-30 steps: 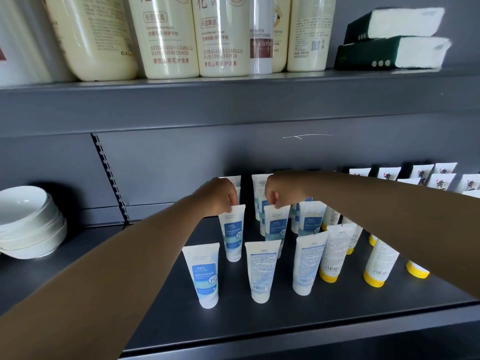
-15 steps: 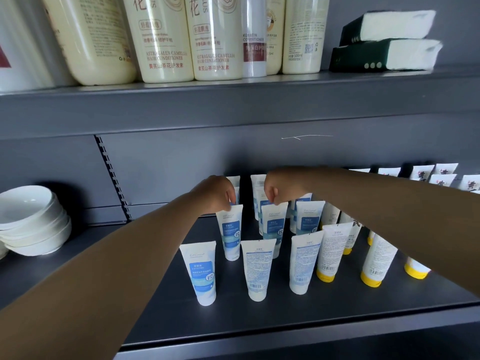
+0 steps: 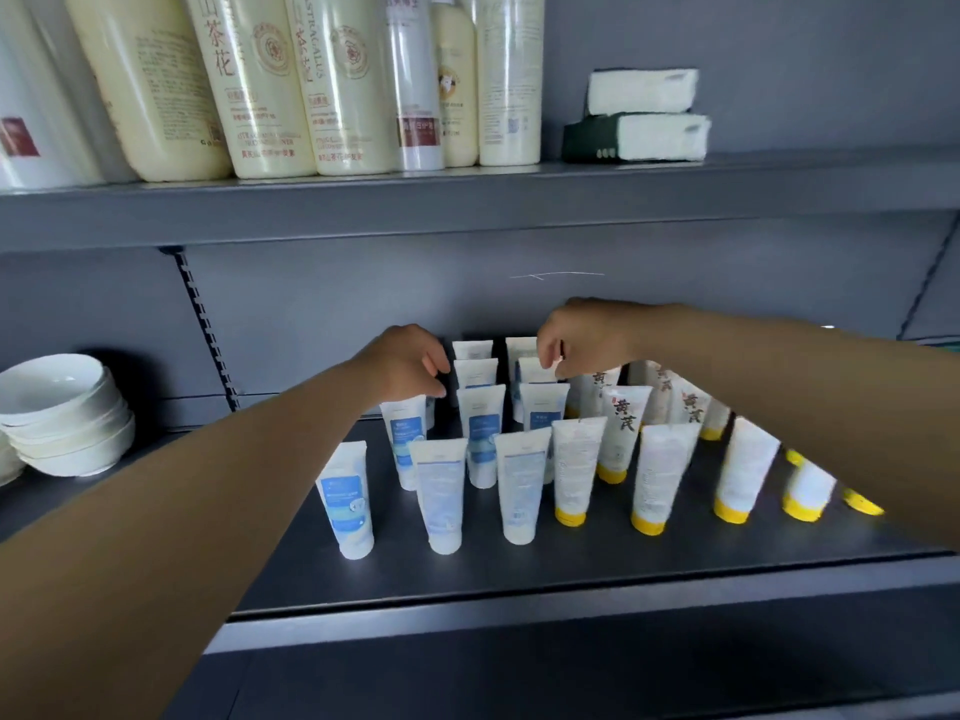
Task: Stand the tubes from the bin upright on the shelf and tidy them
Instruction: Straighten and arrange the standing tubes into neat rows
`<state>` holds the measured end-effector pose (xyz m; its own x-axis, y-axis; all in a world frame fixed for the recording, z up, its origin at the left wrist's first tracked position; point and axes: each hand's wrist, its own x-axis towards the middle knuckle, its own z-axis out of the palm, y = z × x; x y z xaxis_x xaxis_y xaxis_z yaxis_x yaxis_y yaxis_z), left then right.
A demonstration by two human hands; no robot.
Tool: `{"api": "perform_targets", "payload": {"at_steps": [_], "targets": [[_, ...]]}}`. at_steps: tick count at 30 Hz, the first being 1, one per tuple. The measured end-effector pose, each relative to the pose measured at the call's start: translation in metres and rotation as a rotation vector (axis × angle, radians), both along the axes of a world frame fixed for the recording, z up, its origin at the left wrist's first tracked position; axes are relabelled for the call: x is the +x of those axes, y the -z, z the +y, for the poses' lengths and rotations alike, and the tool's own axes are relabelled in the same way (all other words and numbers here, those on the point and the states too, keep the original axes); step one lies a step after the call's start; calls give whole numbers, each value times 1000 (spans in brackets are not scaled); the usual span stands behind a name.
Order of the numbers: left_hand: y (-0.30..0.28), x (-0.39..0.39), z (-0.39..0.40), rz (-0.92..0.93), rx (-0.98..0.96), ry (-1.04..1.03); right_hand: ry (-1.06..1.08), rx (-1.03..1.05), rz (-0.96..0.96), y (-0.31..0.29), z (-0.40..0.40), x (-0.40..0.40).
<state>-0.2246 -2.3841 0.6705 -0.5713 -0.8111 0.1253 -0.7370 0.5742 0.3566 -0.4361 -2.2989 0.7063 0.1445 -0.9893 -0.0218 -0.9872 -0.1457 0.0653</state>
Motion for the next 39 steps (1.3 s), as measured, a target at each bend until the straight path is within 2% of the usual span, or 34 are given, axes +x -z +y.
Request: {"api": "perform_targets", "payload": {"at_steps": [7,16,28,39], "targets": [[-10,-13,66,77,25,99,145,-17,11,-14,95,-28],[2,-40,150,84,39,186,292,-6,76,-16,196,-50],[-5,-112,201,18,-21,265,415,-28,18,-5,261,-104],[12,-232,235,0,-3,282,409,5,31,0,292,-224]]}}
